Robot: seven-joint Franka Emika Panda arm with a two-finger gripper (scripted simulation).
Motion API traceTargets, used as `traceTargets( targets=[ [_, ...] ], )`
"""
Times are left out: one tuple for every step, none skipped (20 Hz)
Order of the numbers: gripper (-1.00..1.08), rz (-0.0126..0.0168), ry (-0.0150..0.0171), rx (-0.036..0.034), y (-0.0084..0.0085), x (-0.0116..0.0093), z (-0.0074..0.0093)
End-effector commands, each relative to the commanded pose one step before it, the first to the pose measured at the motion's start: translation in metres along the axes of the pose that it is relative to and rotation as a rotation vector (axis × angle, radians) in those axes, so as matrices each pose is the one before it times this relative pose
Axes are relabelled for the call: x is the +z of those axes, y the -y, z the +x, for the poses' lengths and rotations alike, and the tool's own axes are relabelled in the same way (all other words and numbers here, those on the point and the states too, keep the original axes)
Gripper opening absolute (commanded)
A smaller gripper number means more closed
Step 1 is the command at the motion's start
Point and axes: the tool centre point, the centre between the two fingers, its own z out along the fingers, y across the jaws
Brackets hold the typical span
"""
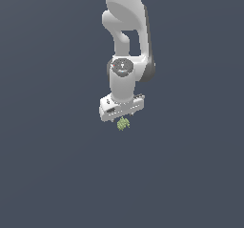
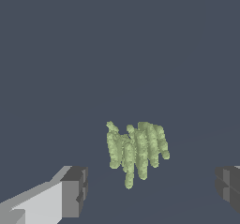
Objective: Pick up the object and move it to a goal position.
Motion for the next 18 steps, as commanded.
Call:
traceTargets(
  targets=[
    [1.00, -0.00230, -0.00610, -0.04284, 0.00058, 0.00524, -0.00122],
    [1.00, -0.00061, -0.00170, -0.01290, 0.00023, 0.00164, -0.00043],
    [1.00, -0.00054, -0.00150, -0.01138, 0.00021, 0.00144, -0.00038],
    [1.00, -0.00046, -0.00131, -0.00989, 0.00020, 0.00124, -0.00033],
    [1.00, -0.00039, -0.00111, -0.00837, 0.00019, 0.00105, -0.00028],
    [1.00, -0.00032, -0.00091, -0.00684, 0.00015, 0.00086, -0.00023],
    [1.00, -0.00025, -0.00071, -0.00530, 0.00011, 0.00067, -0.00019],
    [1.00, -0.00018, -0.00051, -0.00381, 0.00009, 0.00047, -0.00013],
    [1.00, -0.00011, -0.00030, -0.00227, 0.00005, 0.00028, -0.00008],
    [1.00, -0.00003, -0.00009, -0.00068, -0.00002, 0.00010, -0.00005],
    [1.00, 0.00045, 0.00108, 0.00489, -0.00005, -0.00038, 0.00002],
    [1.00, 0.00000, 0.00000, 0.00000, -0.00001, 0.00035, -0.00002],
    [1.00, 0.00000, 0.00000, 0.00000, -0.00004, 0.00103, -0.00005],
    [1.00, 0.00000, 0.00000, 0.00000, -0.00007, 0.00171, -0.00009],
    [1.00, -0.00005, -0.00014, -0.00067, 0.00027, 0.00231, 0.00004],
    [1.00, 0.00000, 0.00000, 0.00000, -0.00011, 0.00307, -0.00016],
    [1.00, -0.00004, -0.00014, -0.00067, 0.00022, 0.00364, -0.00004],
    [1.00, 0.00000, 0.00000, 0.00000, -0.00015, 0.00438, -0.00025]
  ],
)
